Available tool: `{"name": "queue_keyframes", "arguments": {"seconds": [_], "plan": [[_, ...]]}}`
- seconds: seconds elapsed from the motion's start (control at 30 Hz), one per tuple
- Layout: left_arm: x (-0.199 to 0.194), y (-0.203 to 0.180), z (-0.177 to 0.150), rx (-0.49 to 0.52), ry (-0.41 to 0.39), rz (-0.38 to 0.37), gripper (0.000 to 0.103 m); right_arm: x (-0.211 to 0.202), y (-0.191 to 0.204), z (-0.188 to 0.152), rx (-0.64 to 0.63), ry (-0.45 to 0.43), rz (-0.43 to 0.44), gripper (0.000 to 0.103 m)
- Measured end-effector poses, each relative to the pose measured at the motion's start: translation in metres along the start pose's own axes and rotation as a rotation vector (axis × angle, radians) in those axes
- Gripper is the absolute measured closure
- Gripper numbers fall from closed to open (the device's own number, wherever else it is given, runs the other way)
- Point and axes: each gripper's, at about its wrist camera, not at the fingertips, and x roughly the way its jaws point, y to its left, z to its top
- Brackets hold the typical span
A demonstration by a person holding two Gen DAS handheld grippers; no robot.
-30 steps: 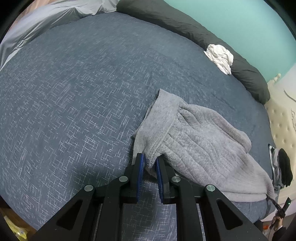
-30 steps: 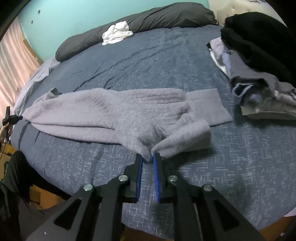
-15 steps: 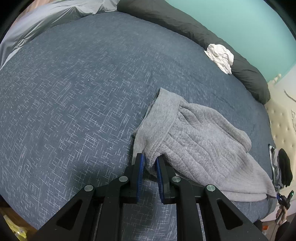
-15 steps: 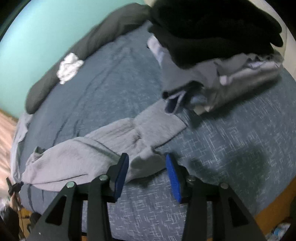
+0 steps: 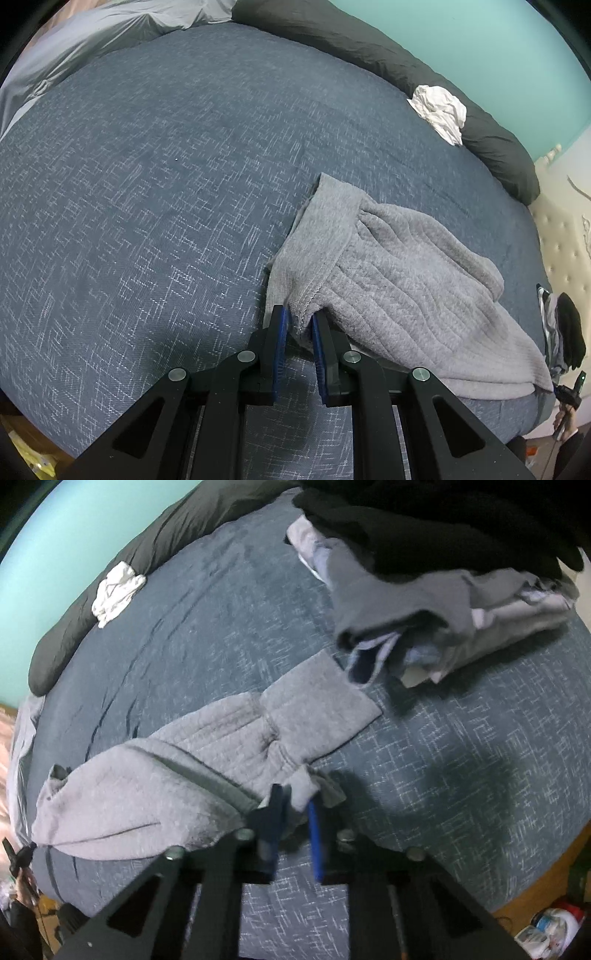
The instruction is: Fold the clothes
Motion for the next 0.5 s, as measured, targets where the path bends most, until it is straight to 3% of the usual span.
{"name": "queue_keyframes", "arguments": {"seconds": [0.2,0.4,0.5], "plan": [[0.001,-0.001,-0.001,0.002,0.004,0.005,0.087,-0.036,0.023,0.018,-0.059,-0.140,0.067,0.099],[0.003,-0.001,-0.003,0.001,0.010,0.013,0.087,-0.083,0.036,0.046,-0.114,-0.353,0.109,0.099],[0.004,-0.001,-0.004,-0.001,0.016,0.020,0.087,-0.077,0.032,0.047,-0.130,-0.371,0.091,0.099]]}}
